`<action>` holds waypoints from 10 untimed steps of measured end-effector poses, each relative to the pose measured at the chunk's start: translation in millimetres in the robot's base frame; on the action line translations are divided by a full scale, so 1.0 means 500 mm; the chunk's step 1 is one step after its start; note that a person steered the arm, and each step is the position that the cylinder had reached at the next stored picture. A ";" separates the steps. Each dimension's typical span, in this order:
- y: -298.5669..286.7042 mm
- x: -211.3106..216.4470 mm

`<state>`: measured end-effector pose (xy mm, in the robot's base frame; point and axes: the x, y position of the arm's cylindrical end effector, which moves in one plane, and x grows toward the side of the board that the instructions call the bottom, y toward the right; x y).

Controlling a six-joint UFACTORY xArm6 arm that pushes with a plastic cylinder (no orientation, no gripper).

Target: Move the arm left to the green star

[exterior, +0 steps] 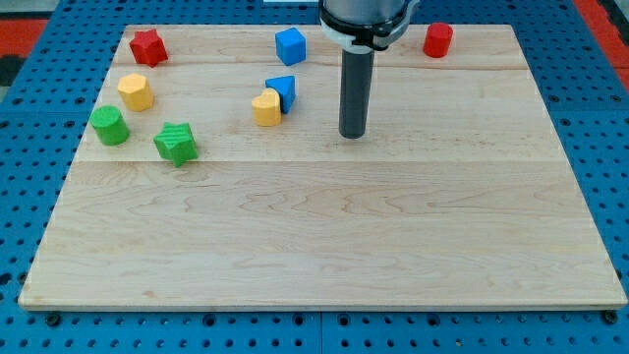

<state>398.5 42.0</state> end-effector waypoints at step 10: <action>-0.291 0.047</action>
